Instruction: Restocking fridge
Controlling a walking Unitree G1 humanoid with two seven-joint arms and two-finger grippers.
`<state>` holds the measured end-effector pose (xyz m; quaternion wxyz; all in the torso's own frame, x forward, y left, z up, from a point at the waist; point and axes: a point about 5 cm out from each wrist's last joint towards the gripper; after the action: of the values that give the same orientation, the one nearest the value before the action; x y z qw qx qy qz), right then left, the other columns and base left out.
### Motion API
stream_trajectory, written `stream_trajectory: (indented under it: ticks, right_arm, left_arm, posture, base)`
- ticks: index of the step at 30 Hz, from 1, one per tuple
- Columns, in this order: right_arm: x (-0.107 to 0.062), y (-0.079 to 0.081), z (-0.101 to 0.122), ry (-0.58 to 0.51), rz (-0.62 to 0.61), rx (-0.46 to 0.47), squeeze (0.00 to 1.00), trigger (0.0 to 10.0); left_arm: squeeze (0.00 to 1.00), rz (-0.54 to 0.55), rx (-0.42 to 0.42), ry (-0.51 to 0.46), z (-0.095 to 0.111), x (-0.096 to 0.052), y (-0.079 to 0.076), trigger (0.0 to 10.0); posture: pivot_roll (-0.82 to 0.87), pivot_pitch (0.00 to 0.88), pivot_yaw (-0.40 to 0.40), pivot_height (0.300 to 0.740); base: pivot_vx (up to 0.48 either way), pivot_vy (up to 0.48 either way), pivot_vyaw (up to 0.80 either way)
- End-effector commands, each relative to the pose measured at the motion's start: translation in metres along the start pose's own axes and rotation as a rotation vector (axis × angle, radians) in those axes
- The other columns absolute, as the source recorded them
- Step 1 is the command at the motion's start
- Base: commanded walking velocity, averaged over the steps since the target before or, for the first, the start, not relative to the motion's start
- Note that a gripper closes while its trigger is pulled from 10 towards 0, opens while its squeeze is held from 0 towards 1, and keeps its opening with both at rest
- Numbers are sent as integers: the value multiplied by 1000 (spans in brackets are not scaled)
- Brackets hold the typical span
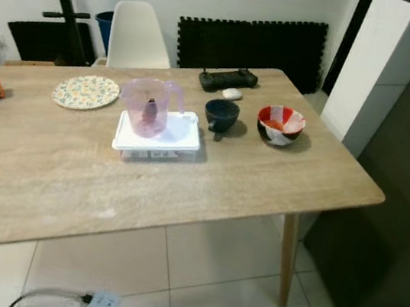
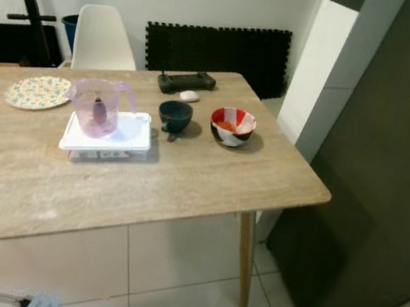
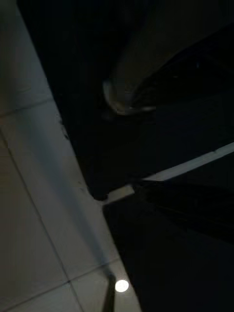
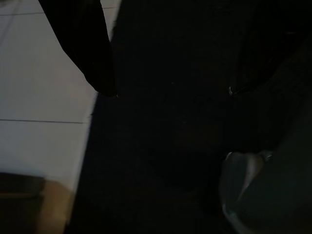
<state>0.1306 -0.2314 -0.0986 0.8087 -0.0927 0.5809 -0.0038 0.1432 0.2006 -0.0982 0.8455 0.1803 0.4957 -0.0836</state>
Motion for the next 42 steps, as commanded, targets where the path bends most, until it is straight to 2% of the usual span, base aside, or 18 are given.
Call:
stream_trajectory:
  ticks: [1, 9, 17, 19, 20, 21, 22, 24, 25, 27, 28, 31, 33, 35, 38, 39, 41, 42]
  right_arm:
    - [0, 6, -1, -3, 20, 0, 0, 10000]
    - [0, 4, 7, -30, 34, -10, 0, 10000]
    - [-1, 8, 25, -90, 146, -78, 0, 10000]
    - [-5, 10, 55, -191, 275, -37, 0, 10000]
    - [-5, 10, 55, -191, 275, -37, 0, 10000]
    - [-11, 14, 76, -267, 392, -6, 0, 10000]
    - [-11, 14, 76, -267, 392, -6, 0, 10000]
    - [-21, 20, 100, -353, 569, -22, 0, 10000]
    - [-21, 20, 100, -353, 569, -22, 0, 10000]
    - [-38, 24, 126, -436, 809, -73, 0, 10000]
    - [-38, 24, 126, -436, 809, -73, 0, 10000]
    - [-71, 29, 153, -512, 1135, -216, 0, 10000]
    - [-80, 31, 159, -528, 1206, -258, 0, 10000]
    - [-107, 33, 176, -609, 1340, -314, 0, 10000]
    - [-154, 29, 219, -913, 1517, -212, 0, 10000]
    - [-154, 29, 219, -913, 1517, -212, 0, 10000]
    - [-182, 21, 260, -1199, 1470, -100, 0, 10000]
    - [-182, 21, 260, -1199, 1470, -100, 0, 10000]
  left_arm:
    - [0, -20, 9, 42, -13, -2, -4, 10000]
    - [0, -15, -1, 46, -13, -2, -4, 10000]
    - [0, -13, -14, 43, -13, -2, -5, 10000]
    - [0, -14, -14, 41, -12, -2, -5, 10000]
    - [0, -14, -14, 41, -12, -2, -5, 10000]
    - [0, -16, -11, 40, -12, -2, -5, 10000]
    - [0, -16, -11, 40, -12, -2, -5, 10000]
    - [0, -17, -9, 42, -12, -2, -5, 10000]
    - [0, -17, -9, 42, -12, -2, -5, 10000]
    - [0, -19, -7, 43, -12, -2, -5, 10000]
    - [0, -19, -7, 43, -12, -2, -5, 10000]
    - [0, -19, -7, 45, -12, -2, -5, 10000]
    - [0, -19, -7, 45, -13, -2, -5, 10000]
    - [0, -19, -7, 47, -14, -2, -5, 10000]
    - [0, -20, -3, 57, -16, -3, -6, 10000]
    - [0, -20, -3, 57, -16, -3, -6, 10000]
    - [0, -22, -5, 61, -17, -3, -7, 10000]
    - [0, -22, -5, 61, -17, -3, -7, 10000]
  posture:
    - [-93, 0, 6, 740]
    - [-98, 0, 6, 740]
    - [-104, 0, 6, 740]
    - [-108, 0, 7, 740]
    - [-108, 0, 7, 740]
    - [-110, 0, 8, 740]
    - [-110, 0, 8, 740]
    - [-114, 0, 9, 740]
    - [-114, 0, 9, 740]
    - [-116, 0, 9, 740]
    - [-116, 0, 9, 740]
    - [-115, 0, 7, 740]
    - [-115, 0, 7, 740]
    - [-113, 0, 3, 740]
    - [-108, 0, -5, 740]
    - [-108, 0, -5, 740]
    - [-108, 0, -5, 740]
    - [-108, 0, -5, 740]
  base:
    - [0, -480, 0]
    - [0, -473, 0]
    - [0, 0, 0]
    - [0, 0, 0]
    - [0, 0, 0]
    - [0, 0, 0]
    - [0, 0, 0]
    - [0, 0, 0]
    - [0, 0, 0]
    - [0, 0, 0]
    - [0, 0, 0]
    - [0, 0, 0]
    - [0, 0, 0]
    - [0, 0, 0]
    - [0, 0, 0]
    - [0, 0, 0]
    - [0, 0, 0]
    - [0, 0, 0]
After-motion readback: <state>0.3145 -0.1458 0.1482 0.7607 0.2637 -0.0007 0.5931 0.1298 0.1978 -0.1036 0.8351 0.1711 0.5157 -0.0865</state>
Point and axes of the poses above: a point about 5 cm out from each wrist's last joint towards the gripper, its own x axis pointing out of the wrist towards the gripper, its own z axis along the axis of the wrist's last joint, y = z × x, and after that the axes turned 15 degrees about x, right-handed
